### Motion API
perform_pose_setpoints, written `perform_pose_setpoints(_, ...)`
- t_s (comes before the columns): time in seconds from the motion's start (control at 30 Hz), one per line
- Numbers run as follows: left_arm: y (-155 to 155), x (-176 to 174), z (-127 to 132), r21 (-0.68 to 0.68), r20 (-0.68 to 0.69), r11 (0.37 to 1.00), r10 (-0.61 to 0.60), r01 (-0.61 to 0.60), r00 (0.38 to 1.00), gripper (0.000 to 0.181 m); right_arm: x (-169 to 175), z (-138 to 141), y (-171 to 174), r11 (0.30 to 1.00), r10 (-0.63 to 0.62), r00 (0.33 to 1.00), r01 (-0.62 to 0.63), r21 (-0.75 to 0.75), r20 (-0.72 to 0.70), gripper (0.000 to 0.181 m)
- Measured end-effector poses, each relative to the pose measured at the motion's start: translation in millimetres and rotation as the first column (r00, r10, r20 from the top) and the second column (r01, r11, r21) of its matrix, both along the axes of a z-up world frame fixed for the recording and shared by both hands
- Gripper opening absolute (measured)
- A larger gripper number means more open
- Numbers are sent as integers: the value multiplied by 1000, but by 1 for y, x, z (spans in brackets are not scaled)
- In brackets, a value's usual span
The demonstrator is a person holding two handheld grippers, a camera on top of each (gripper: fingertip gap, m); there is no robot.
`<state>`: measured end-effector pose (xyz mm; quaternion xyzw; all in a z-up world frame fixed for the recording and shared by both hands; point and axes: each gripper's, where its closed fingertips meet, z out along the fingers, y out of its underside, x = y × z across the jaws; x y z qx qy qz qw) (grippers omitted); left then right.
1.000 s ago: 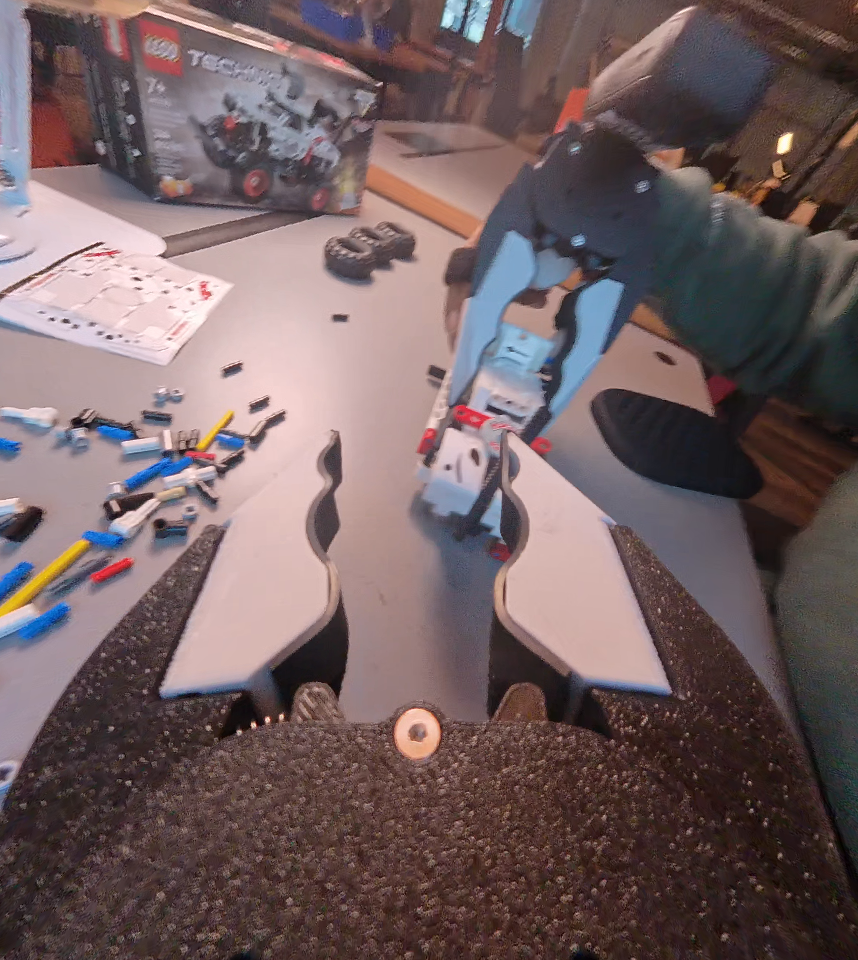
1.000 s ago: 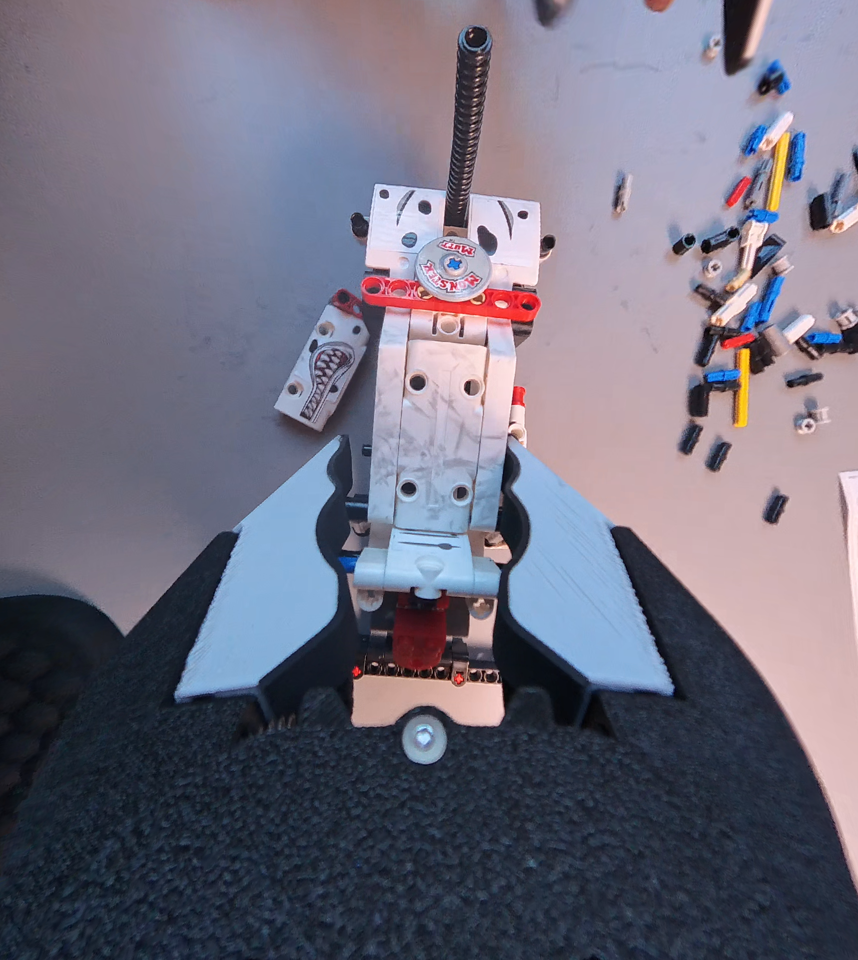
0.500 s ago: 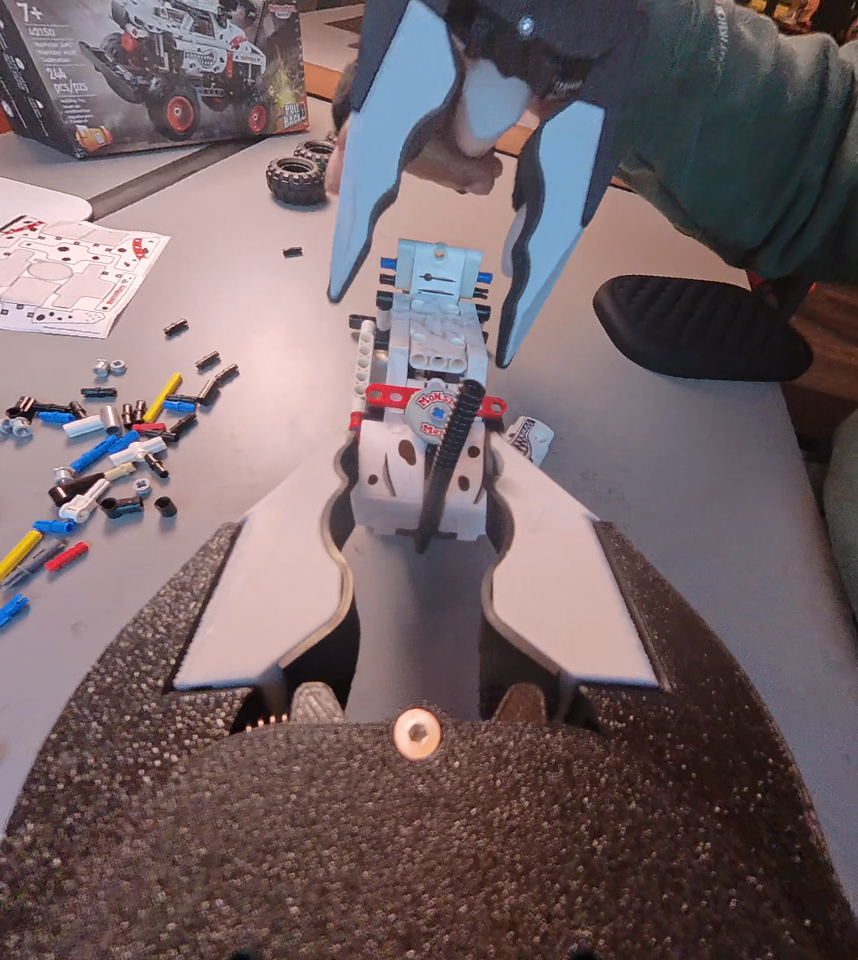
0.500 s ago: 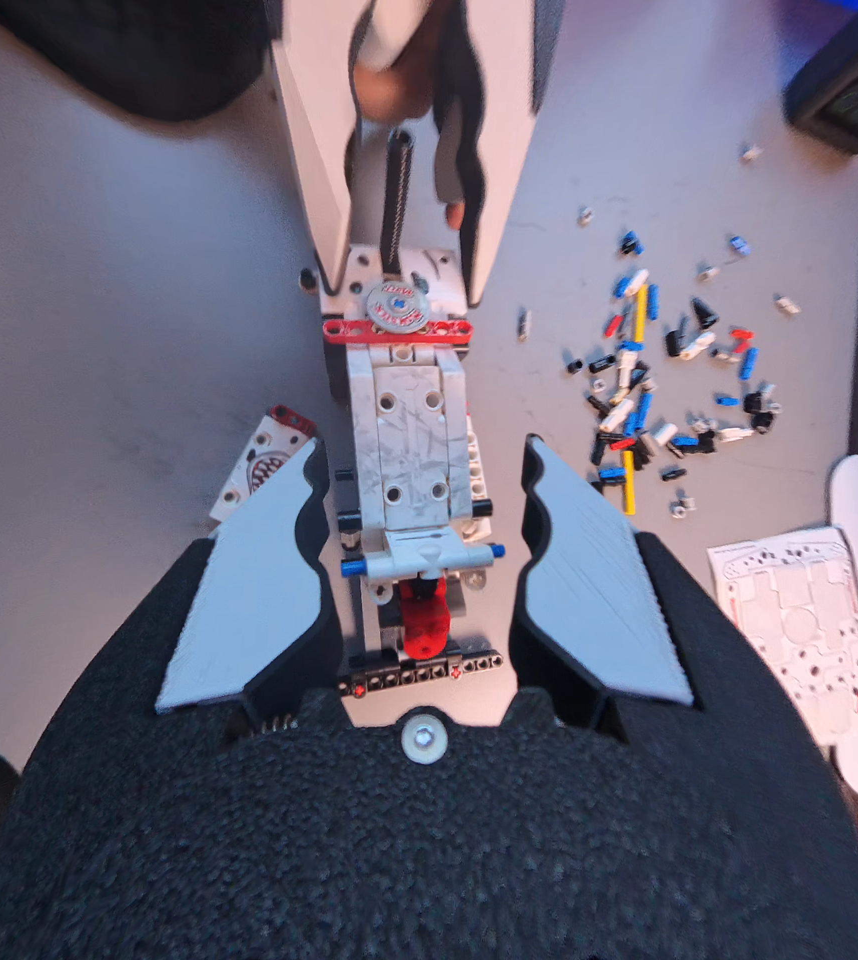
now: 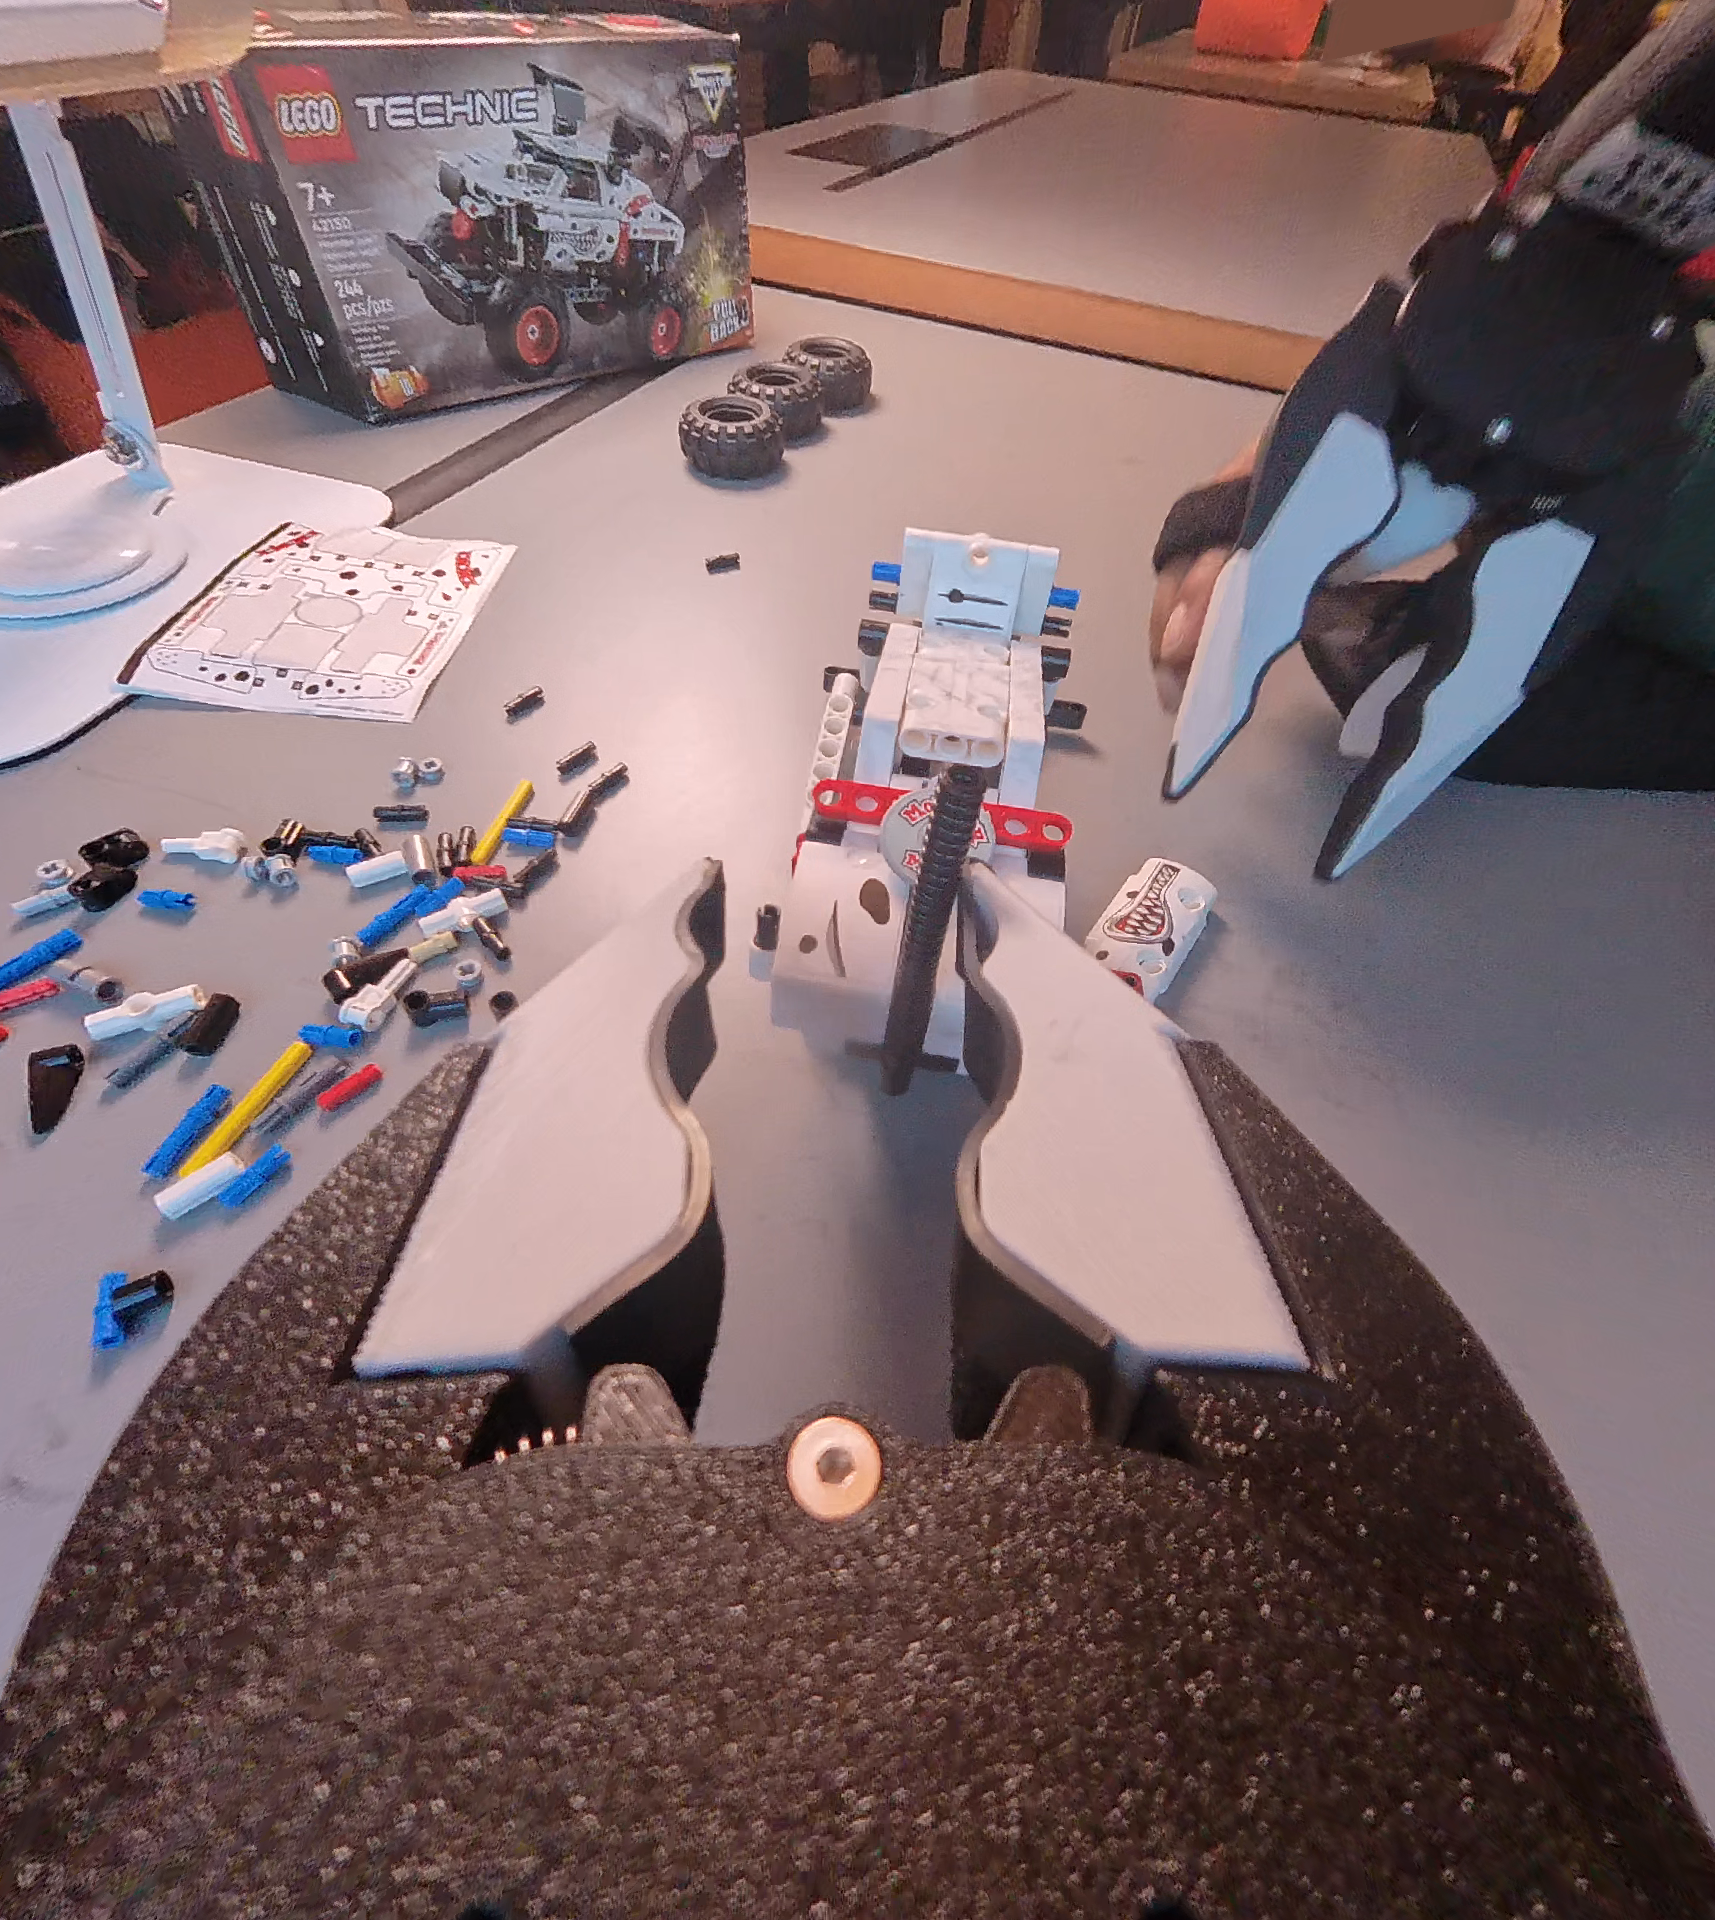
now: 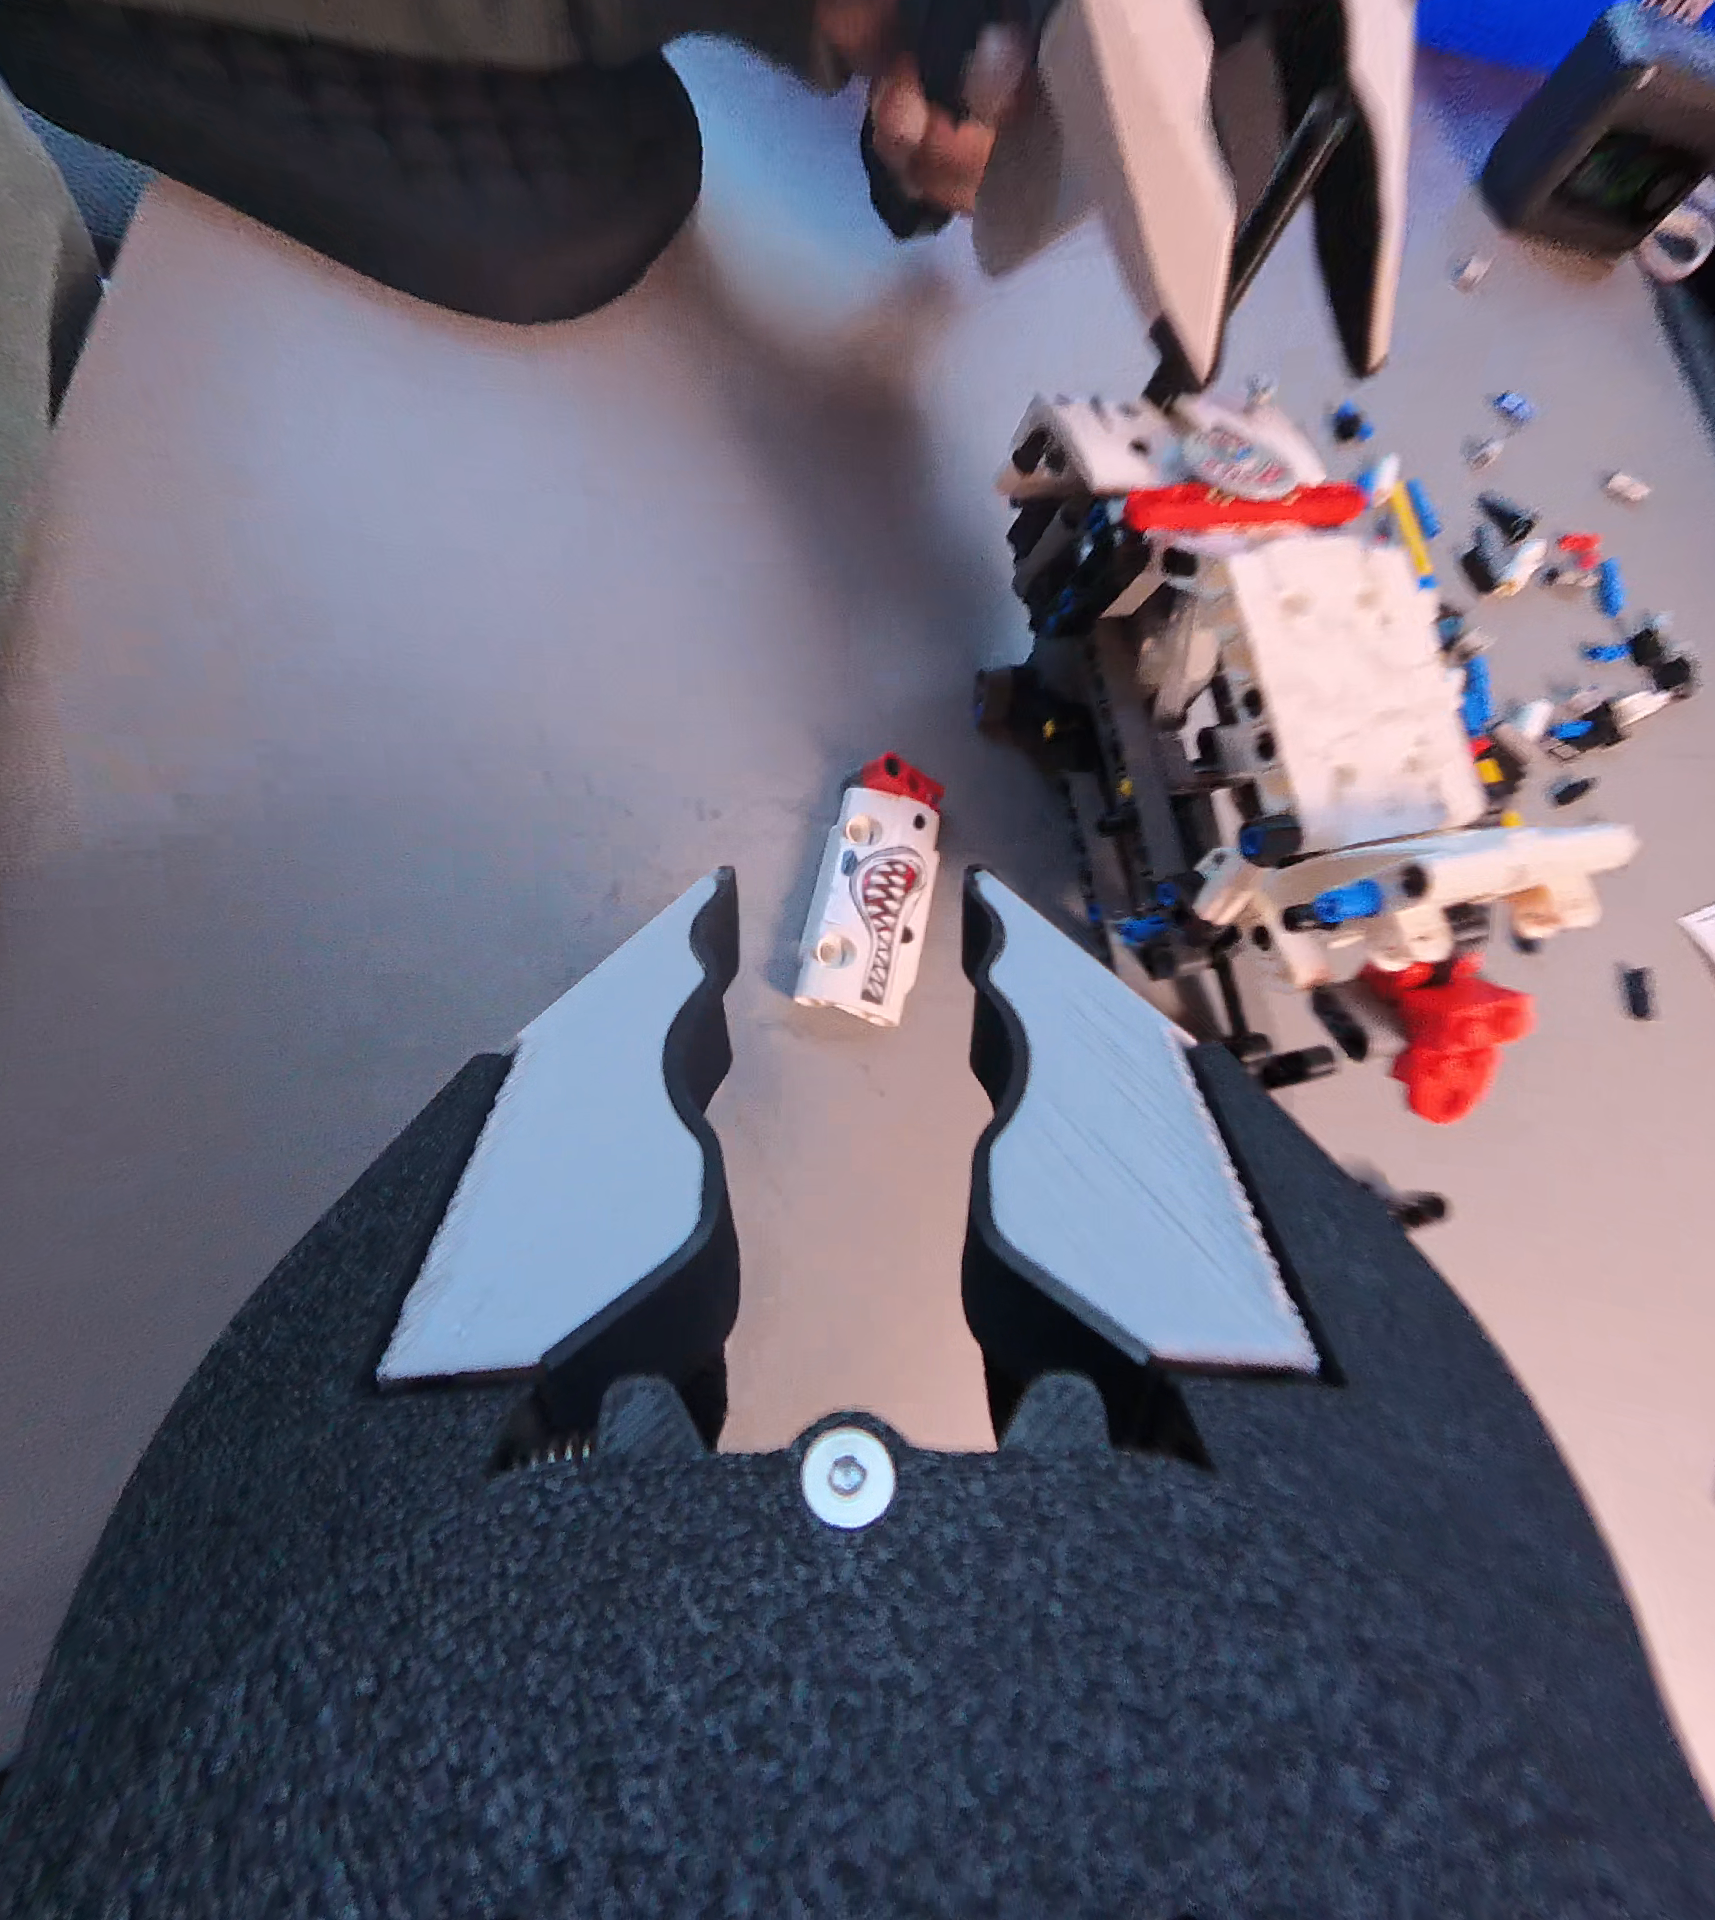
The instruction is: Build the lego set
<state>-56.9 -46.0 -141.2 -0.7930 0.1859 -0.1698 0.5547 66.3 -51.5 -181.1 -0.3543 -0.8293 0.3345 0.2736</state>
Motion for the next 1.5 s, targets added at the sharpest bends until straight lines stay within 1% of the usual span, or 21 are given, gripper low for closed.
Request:
perform_pose_setpoints(0.07, -5, -2, 6, 6, 39, 1000, -9, 9, 999, 50, -4, -21, -4, 1000, -10, 997, 10, 1, 71, 47)
perform_pose_setpoints(0.13, -12, 2, 9, -1, 60, 999, -39, 39, 997, 61, -6, -35, -4, 999, -17, 994, 11, 54, 110, 54)
perform_pose_setpoints(0.17, -14, 5, 7, -15, 57, 998, -56, 57, 997, 68, -7, -39, -5, 998, -19, 992, 13, 57, 122, 55)
perform_pose_setpoints(0.2, -16, 7, 4, -34, 50, 997, -70, 72, 996, 74, -8, -37, -8, 1000, -14, 993, 12, 24, 119, 58)
perform_pose_setpoints(0.3, -16, 17, -12, -95, 14, 990, -105, 106, 994, 81, -9, -40, -4, 999, -43, 991, 40, 32, 126, 58)
perform_pose_setpoints(0.33, -15, 20, -18, -108, -9, 988, -108, 107, 994, 81, -9, -39, -5, 999, -44, 990, 44, 4, 131, 56)
perform_pose_setpoints(0.37, -12, 19, -19, -93, -33, 992, -95, 91, 995, 78, -9, -40, -5, 998, -54, 989, 56, -10, 139, 54)
perform_pose_setpoints(0.4, -10, 18, -20, -92, -49, 993, -84, 80, 995, 71, -10, -41, -5, 998, -59, 988, 63, -25, 145, 52)
perform_pose_setpoints(0.43, -9, 17, -19, -94, -52, 993, -77, 71, 996, 68, -10, -42, -4, 997, -65, 986, 71, -36, 153, 51)
perform_pose_setpoints(0.6, -10, 17, -19, -84, -61, 993, -91, 86, 994, 66, -11, -43, -3, 995, -64, 982, 77, -65, 176, 51)
perform_pose_setpoints(0.7, -12, 16, -19, -82, -60, 991, -114, 109, 992, 66, -10, -43, -6, 996, -47, 984, 58, -63, 173, 45)
perform_pose_setpoints(0.83, -12, 14, -19, -87, -52, 981, -178, 173, 983, 66, -9, -42, -4, 997, -34, 985, 45, -62, 170, 38)
perform_pose_setpoints(0.93, -9, 13, -19, -82, -48, 980, -188, 183, 981, 66, -11, -43, -2, 997, -40, 984, 51, -60, 173, 32)
perform_pose_setpoints(1.23, -12, 3, -17, -45, -51, 991, -128, 126, 990, 65, -11, -42, -3, 998, -34, 987, 42, -43, 157, 30)
perform_pose_setpoints(1.33, -14, 3, -13, -31, -45, 992, -122, 121, 992, 59, -9, -42, -4, 999, -16, 989, 22, -40, 145, 30)
perform_pose_setpoints(1.43, -15, 3, -10, -20, -38, 993, -115, 114, 993, 58, -5, -42, -7, 999, 15, 991, -9, -42, 135, 30)
perform_pose_setpoints(1.5, -15, 3, -12, -28, -49, 993, -114, 112, 992, 58, -3, -41, -9, 999, 31, 991, -25, -44, 130, 30)
